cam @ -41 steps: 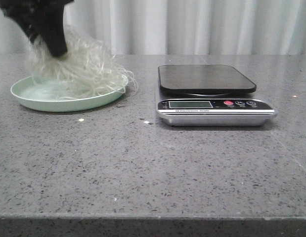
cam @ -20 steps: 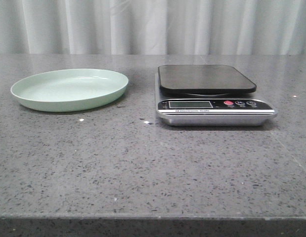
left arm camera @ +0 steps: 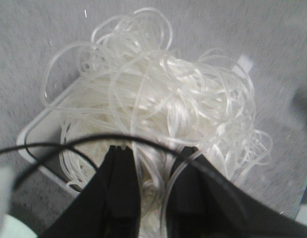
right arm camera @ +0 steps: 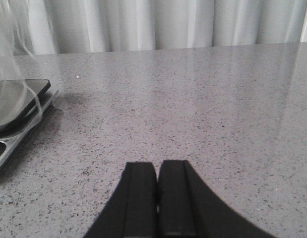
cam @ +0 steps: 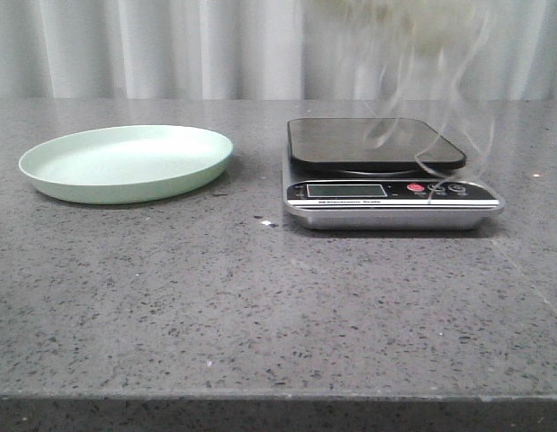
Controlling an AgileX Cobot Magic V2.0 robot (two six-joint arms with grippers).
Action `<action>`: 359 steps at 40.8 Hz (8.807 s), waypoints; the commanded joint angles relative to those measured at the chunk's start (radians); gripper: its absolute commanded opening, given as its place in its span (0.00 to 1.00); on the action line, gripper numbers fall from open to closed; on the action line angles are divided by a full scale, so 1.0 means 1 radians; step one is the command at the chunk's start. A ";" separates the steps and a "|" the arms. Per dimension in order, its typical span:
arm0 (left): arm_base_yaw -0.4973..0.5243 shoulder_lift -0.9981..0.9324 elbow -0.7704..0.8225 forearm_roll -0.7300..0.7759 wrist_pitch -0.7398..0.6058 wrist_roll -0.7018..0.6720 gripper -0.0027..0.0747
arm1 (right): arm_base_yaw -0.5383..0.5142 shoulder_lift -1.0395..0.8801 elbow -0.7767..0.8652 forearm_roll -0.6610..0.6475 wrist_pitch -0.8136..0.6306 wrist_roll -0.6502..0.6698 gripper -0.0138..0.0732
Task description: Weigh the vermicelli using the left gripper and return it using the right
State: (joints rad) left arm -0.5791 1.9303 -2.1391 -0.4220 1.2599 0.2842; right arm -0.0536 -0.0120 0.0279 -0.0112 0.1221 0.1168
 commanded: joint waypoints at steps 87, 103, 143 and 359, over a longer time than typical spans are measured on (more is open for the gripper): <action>0.233 -0.588 0.475 0.292 -0.280 -0.134 0.71 | -0.006 -0.015 -0.008 -0.001 -0.096 -0.002 0.33; 0.353 -1.075 1.105 0.300 -0.671 -0.136 0.64 | -0.006 -0.015 -0.008 -0.001 -0.096 -0.002 0.33; 0.408 -1.442 1.588 0.300 -1.045 -0.187 0.22 | 0.002 0.224 -0.430 -0.001 -0.157 -0.002 0.33; 0.408 -1.442 1.588 0.300 -1.137 -0.187 0.21 | 0.727 2.016 -2.041 0.427 0.647 -0.311 0.55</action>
State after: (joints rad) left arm -0.1721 0.4851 -0.5231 -0.1130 0.2115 0.1058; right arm 0.6756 2.0703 -1.9828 0.3886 0.8111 -0.1806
